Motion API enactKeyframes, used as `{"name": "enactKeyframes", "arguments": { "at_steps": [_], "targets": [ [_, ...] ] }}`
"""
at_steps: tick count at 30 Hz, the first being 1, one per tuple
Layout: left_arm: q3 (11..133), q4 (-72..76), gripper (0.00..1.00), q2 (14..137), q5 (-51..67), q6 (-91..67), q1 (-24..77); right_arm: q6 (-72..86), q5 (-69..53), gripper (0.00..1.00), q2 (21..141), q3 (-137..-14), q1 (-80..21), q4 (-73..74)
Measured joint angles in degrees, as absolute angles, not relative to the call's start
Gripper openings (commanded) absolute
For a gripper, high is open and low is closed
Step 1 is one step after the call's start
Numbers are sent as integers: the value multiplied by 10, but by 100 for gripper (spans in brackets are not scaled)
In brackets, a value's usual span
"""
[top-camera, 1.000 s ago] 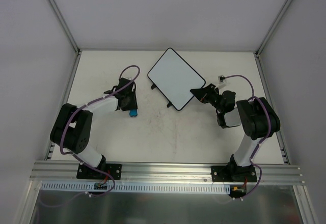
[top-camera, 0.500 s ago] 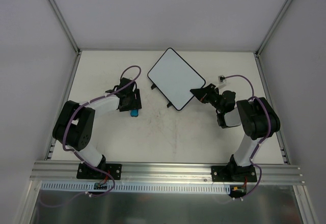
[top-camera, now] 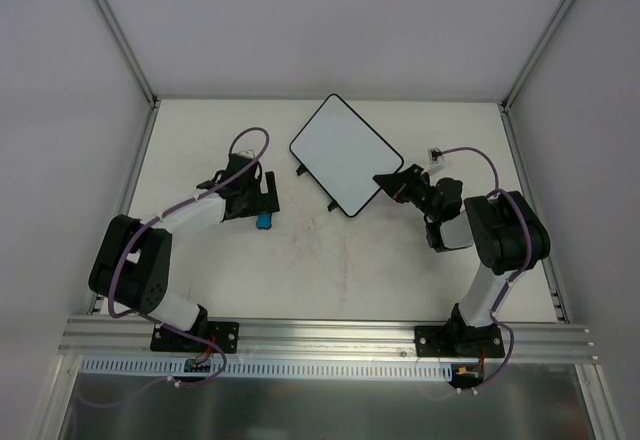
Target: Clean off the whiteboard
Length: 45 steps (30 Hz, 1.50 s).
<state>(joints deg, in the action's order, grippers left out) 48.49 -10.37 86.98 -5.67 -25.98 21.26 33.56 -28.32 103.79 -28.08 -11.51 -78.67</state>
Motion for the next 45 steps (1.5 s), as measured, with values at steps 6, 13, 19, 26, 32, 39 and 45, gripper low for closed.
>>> {"name": "enactKeyframes", "arguments": {
  "at_steps": [6, 13, 19, 26, 32, 39, 45],
  "targets": [
    [450, -105, 99, 812, -58, -260, 213, 335, -283, 17, 1038, -281, -115, -787],
    [417, -109, 99, 745, -45, -264, 213, 332, -278, 33, 1040, -281, -115, -784],
    [399, -114, 99, 715, -43, -265, 213, 325, -277, 56, 1048, -281, -117, -758],
    [392, -119, 99, 701, -43, -266, 213, 321, -277, 75, 1049, -281, -119, -756],
    [387, -120, 99, 688, -43, -266, 213, 317, -277, 94, 1049, -281, -119, -755],
    [378, -124, 99, 672, -44, -266, 213, 310, -271, 99, 1016, -253, -119, -750],
    [363, -128, 99, 643, -49, -266, 213, 307, -252, 99, 936, -200, -119, -747]
  ]
}}
